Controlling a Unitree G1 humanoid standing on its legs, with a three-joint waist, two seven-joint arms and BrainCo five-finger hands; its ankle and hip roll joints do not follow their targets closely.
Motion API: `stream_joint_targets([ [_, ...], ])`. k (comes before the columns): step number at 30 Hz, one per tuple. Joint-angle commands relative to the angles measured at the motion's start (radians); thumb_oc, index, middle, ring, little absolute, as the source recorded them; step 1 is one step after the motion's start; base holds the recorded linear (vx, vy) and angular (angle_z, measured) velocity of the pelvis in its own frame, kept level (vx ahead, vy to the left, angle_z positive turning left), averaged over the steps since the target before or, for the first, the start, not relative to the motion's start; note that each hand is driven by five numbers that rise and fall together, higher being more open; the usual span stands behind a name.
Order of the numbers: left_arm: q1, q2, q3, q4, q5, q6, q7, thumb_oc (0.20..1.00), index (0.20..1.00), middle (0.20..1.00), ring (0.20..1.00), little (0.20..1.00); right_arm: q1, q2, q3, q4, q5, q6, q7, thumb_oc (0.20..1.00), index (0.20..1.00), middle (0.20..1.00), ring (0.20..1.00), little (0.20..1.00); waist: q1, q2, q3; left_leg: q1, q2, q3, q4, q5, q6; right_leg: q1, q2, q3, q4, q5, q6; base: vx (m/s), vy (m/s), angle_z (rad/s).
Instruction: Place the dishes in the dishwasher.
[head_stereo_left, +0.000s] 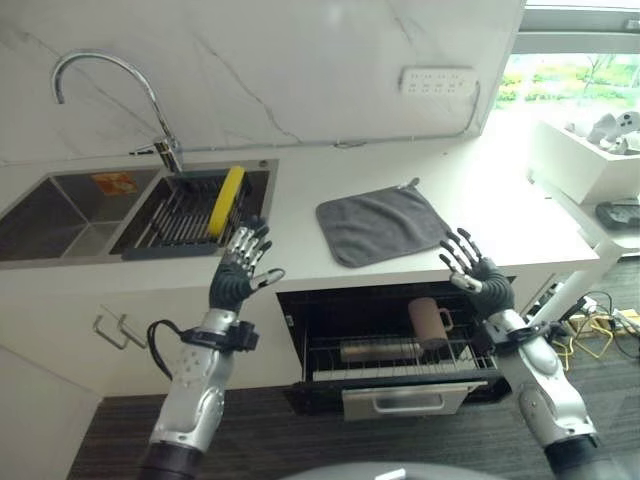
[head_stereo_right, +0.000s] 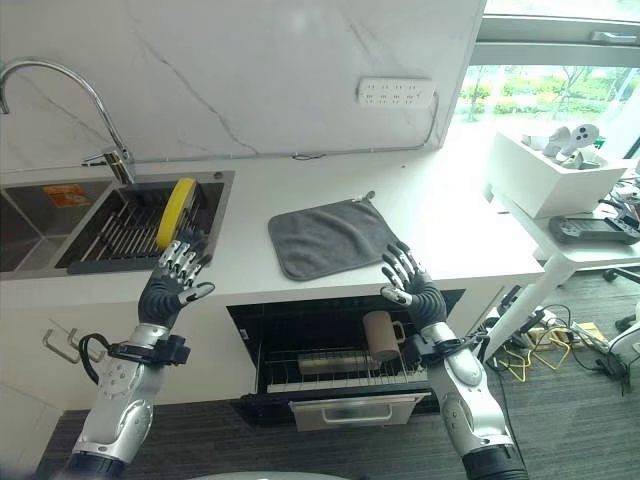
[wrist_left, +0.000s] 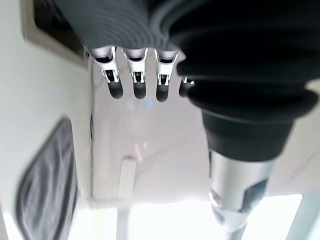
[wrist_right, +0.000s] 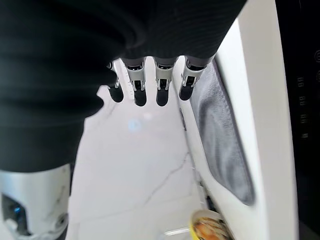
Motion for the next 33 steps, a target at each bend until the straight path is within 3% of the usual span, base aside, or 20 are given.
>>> stream_joint_targets([
  [1, -0.046, 0.034, 0.031, -0.026, 0.048, -0.087, 0.029, 1.0, 1.0, 1.0, 1.0, 1.0, -0.094, 0.0, -0.007, -0.043, 0.018, -0.071, -0.008, 1.0, 1.0, 1.0, 1.0, 1.0, -0.021, 0.035, 0.007, 0.195, 0.064, 0.02, -0.22, 0.107, -0.005, 0.046, 0.057, 0.016, -0.022, 0.013, -0.004, 0.03, 0.702, -0.14],
  [2, -0.06, 0.033, 0.031, -0.028, 0.045, -0.07, 0.046, 1.0, 1.0, 1.0, 1.0, 1.0, -0.094, -0.016, -0.007, -0.063, 0.016, -0.057, -0.017, 1.0, 1.0, 1.0, 1.0, 1.0, -0.034, 0.046, -0.006, 0.213, 0.12, 0.014, -0.275, 0.16, -0.028, 0.043, 0.033, 0.025, -0.029, 0.015, 0.007, 0.03, 0.775, 0.08],
  [3, -0.064, 0.033, 0.03, -0.027, 0.048, -0.068, 0.051, 1.0, 1.0, 1.0, 1.0, 1.0, -0.093, -0.033, -0.011, -0.077, 0.024, -0.049, -0.024, 1.0, 1.0, 1.0, 1.0, 1.0, -0.043, 0.054, -0.014, 0.228, 0.146, 0.015, -0.305, 0.178, -0.041, 0.04, 0.015, 0.028, -0.03, 0.017, 0.018, 0.01, 0.778, 0.17],
  [5, -0.077, 0.036, 0.017, -0.012, 0.07, -0.076, 0.05, 1.0, 1.0, 1.0, 1.0, 1.0, -0.1, -0.069, -0.03, -0.092, 0.045, -0.04, -0.035, 1.0, 1.0, 1.0, 1.0, 1.0, -0.07, 0.076, -0.024, 0.258, 0.175, 0.048, -0.329, 0.162, -0.064, 0.024, -0.044, 0.017, -0.021, 0.032, 0.054, -0.03, 0.818, 0.17],
  [6, -0.086, 0.049, -0.001, 0.002, 0.088, -0.083, 0.059, 1.0, 1.0, 1.0, 1.0, 1.0, -0.107, -0.075, -0.042, -0.092, 0.048, -0.04, -0.037, 1.0, 1.0, 1.0, 1.0, 1.0, -0.081, 0.08, -0.021, 0.27, 0.149, 0.078, -0.323, 0.084, -0.062, 0.009, -0.092, 0.011, 0.002, 0.039, 0.085, -0.05, 0.844, 0.12],
  [8, -0.092, 0.064, -0.015, 0.02, 0.106, -0.093, 0.027, 1.0, 1.0, 1.0, 1.0, 1.0, -0.084, -0.049, -0.069, -0.083, 0.052, -0.064, -0.053, 1.0, 1.0, 1.0, 1.0, 1.0, -0.058, 0.068, -0.006, 0.223, 0.077, 0.072, -0.226, -0.009, -0.027, 0.017, -0.169, -0.02, 0.017, 0.084, 0.119, -0.07, 0.611, 0.27],
  [10, -0.099, 0.085, -0.013, 0.03, 0.12, -0.096, 0.01, 1.0, 1.0, 1.0, 1.0, 1.0, -0.06, -0.019, -0.088, -0.084, 0.04, -0.085, -0.045, 1.0, 1.0, 1.0, 1.0, 1.0, -0.046, 0.062, 0.007, 0.217, 0.033, 0.078, -0.21, -0.044, 0.006, -0.011, -0.228, -0.065, 0.053, 0.15, 0.124, -0.07, 0.432, 0.17],
  [11, -0.095, 0.102, 0.0, 0.029, 0.113, -0.096, 0.003, 1.0, 1.0, 1.0, 1.0, 1.0, -0.053, -0.005, -0.095, -0.087, 0.034, -0.095, -0.039, 1.0, 1.0, 1.0, 1.0, 1.0, -0.032, 0.057, 0.015, 0.23, 0.01, 0.1, -0.228, -0.049, 0.02, -0.042, -0.262, -0.121, 0.085, 0.207, 0.138, -0.07, 0.367, -0.01],
  [12, -0.09, 0.108, 0.011, 0.025, 0.112, -0.094, -0.002, 1.0, 1.0, 1.0, 1.0, 1.0, -0.053, 0.005, -0.095, -0.086, 0.033, -0.099, -0.035, 1.0, 1.0, 1.0, 1.0, 1.0, -0.024, 0.054, 0.018, 0.24, 0.002, 0.116, -0.245, -0.048, 0.026, -0.057, -0.267, -0.154, 0.105, 0.221, 0.144, -0.1, 0.494, -0.04],
  [13, -0.077, 0.12, 0.034, 0.002, 0.113, -0.086, -0.027, 1.0, 1.0, 1.0, 1.0, 1.0, -0.045, 0.016, -0.096, -0.098, 0.031, -0.104, -0.041, 1.0, 1.0, 1.0, 1.0, 1.0, -0.018, 0.062, 0.018, 0.247, -0.01, 0.125, -0.277, -0.037, 0.043, -0.057, -0.173, -0.156, 0.149, 0.122, 0.118, -0.06, 0.382, -0.17],
  [15, -0.077, 0.119, 0.035, -0.007, 0.123, -0.08, -0.039, 1.0, 1.0, 1.0, 1.0, 1.0, -0.045, 0.022, -0.094, -0.096, 0.019, -0.102, -0.049, 1.0, 1.0, 1.0, 1.0, 1.0, -0.017, 0.066, 0.013, 0.253, -0.03, 0.12, -0.311, -0.02, 0.063, -0.06, -0.101, -0.164, 0.201, 0.069, 0.096, 0.0, 0.307, 0.03],
  [18, -0.091, 0.107, 0.008, -0.021, 0.132, -0.053, -0.027, 1.0, 1.0, 1.0, 1.0, 1.0, -0.04, 0.021, -0.092, -0.11, 0.014, -0.106, -0.07, 1.0, 1.0, 1.0, 1.0, 1.0, -0.046, 0.043, 0.007, 0.251, -0.078, 0.063, -0.336, -0.013, 0.098, -0.054, 0.085, -0.042, 0.198, -0.022, 0.04, 0.07, 0.077, 0.21],
  [19, -0.088, 0.102, -0.004, -0.025, 0.14, -0.054, -0.023, 1.0, 1.0, 1.0, 1.0, 1.0, -0.035, 0.02, -0.094, -0.112, 0.015, -0.109, -0.071, 1.0, 1.0, 1.0, 1.0, 1.0, -0.055, 0.037, 0.006, 0.256, -0.091, 0.047, -0.336, -0.019, 0.103, -0.044, 0.119, -0.004, 0.177, -0.033, 0.027, 0.08, -0.015, 0.38],
  [21, -0.074, 0.09, -0.016, -0.039, 0.152, -0.06, -0.023, 1.0, 1.0, 1.0, 1.0, 1.0, -0.023, 0.018, -0.101, -0.118, 0.012, -0.108, -0.066, 1.0, 1.0, 1.0, 1.0, 1.0, -0.068, 0.032, -0.004, 0.249, -0.106, 0.021, -0.33, -0.018, 0.107, -0.027, 0.146, 0.055, 0.126, -0.046, 0.001, 0.11, -0.075, 0.5],
  [26, -0.081, 0.082, -0.028, -0.031, 0.156, -0.052, 0.001, 1.0, 1.0, 1.0, 1.0, 1.0, -0.043, 0.009, -0.085, -0.101, 0.014, -0.102, -0.065, 1.0, 1.0, 1.0, 1.0, 1.0, -0.068, 0.029, -0.025, 0.24, -0.09, 0.052, -0.31, -0.014, 0.079, 0.007, 0.157, 0.073, 0.052, -0.031, -0.008, 0.08, -0.12, 0.09],
  [28, -0.084, 0.089, -0.024, -0.028, 0.147, -0.043, 0.012, 1.0, 1.0, 1.0, 1.0, 1.0, -0.036, -0.002, -0.086, -0.114, 0.016, -0.099, -0.056, 1.0, 1.0, 1.0, 1.0, 1.0, -0.076, 0.021, -0.027, 0.215, -0.091, 0.078, -0.227, -0.047, 0.072, 0.006, 0.159, 0.092, 0.043, -0.029, -0.016, 0.05, -0.163, -0.05],
  [30, -0.081, 0.09, -0.021, -0.03, 0.143, -0.04, 0.009, 1.0, 1.0, 1.0, 1.0, 1.0, -0.036, -0.01, -0.089, -0.112, 0.021, -0.1, -0.051, 1.0, 1.0, 1.0, 1.0, 1.0, -0.073, 0.011, -0.014, 0.158, -0.078, 0.092, -0.077, -0.019, 0.055, 0.012, 0.153, 0.097, 0.043, -0.03, -0.03, 0.0, -0.141, -0.03],
  [32, -0.068, 0.083, -0.008, -0.036, 0.158, -0.041, -0.004, 1.0, 1.0, 1.0, 1.0, 1.0, -0.041, -0.009, -0.088, -0.103, 0.031, -0.11, -0.042, 1.0, 1.0, 1.0, 1.0, 1.0, -0.061, -0.001, 0.012, 0.061, -0.053, 0.064, 0.103, 0.022, 0.037, 0.021, 0.152, 0.116, 0.053, -0.029, -0.048, 0.04, -0.113, -0.15],
  [33, -0.056, 0.083, -0.005, -0.042, 0.168, -0.034, 0.008, 1.0, 1.0, 1.0, 1.0, 1.0, -0.059, -0.008, -0.071, -0.104, 0.019, -0.108, -0.052, 1.0, 1.0, 1.0, 1.0, 1.0, -0.048, 0.005, 0.018, 0.052, -0.057, 0.018, 0.051, 0.023, 0.05, 0.025, 0.164, 0.146, 0.063, -0.034, -0.046, 0.16, 0.037, -0.31],
])
